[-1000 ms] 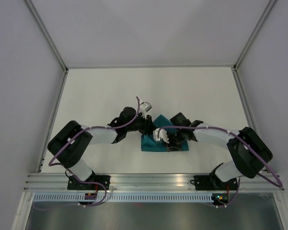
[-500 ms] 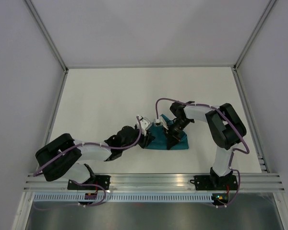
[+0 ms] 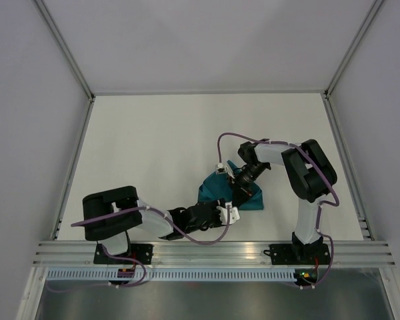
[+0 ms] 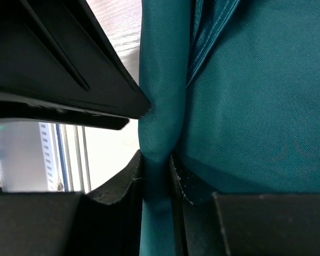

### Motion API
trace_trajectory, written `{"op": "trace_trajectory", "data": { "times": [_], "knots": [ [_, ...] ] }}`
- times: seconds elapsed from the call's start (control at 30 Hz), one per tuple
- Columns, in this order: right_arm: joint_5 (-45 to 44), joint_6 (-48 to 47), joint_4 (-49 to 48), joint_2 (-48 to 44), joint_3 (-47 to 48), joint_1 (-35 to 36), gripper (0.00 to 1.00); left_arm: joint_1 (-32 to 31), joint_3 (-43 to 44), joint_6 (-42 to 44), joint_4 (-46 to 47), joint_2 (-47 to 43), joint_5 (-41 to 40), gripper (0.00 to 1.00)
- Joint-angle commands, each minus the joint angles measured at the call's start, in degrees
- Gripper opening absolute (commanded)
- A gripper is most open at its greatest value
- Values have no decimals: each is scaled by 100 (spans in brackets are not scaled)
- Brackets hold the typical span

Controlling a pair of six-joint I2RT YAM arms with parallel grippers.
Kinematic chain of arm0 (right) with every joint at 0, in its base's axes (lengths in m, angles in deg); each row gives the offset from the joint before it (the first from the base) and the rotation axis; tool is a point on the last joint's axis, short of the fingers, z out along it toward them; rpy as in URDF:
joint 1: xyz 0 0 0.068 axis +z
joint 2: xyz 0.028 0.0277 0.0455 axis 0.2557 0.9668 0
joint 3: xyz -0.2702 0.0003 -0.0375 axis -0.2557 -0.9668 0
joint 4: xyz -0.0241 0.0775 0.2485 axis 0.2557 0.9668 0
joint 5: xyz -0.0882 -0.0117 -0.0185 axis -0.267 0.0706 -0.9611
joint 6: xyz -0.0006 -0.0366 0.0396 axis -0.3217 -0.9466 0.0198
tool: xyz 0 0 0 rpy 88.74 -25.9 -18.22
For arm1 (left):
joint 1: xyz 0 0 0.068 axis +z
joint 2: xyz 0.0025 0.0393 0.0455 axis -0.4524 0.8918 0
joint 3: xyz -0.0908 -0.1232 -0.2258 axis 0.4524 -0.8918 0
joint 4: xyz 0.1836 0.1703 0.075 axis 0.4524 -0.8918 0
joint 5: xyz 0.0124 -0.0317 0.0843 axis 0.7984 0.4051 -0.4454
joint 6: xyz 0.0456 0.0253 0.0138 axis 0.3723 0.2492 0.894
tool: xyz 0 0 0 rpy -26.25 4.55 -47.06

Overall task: Fold the napkin, place the utensils inside, and roll it up
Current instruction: Roll the napkin with the utensil

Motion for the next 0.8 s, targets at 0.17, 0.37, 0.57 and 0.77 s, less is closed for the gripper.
{"op": "trace_trajectory", "data": {
  "times": [0.17,0.37,0.57,0.77],
  "knots": [
    [-559,-377,-137,362,53,-141,7,-231,410,1414,748,977,-617,55],
    [-550,-403,-119,397,53,-177,7,-240,542,1371,379,1216,-539,40],
    [-506,-456,-66,406,96,-212,7,-231,630,826,-314,1224,-249,11],
    [-444,-272,-329,38,-35,-247,26,-196,824,343,-1053,1154,128,2]
  ]
}}
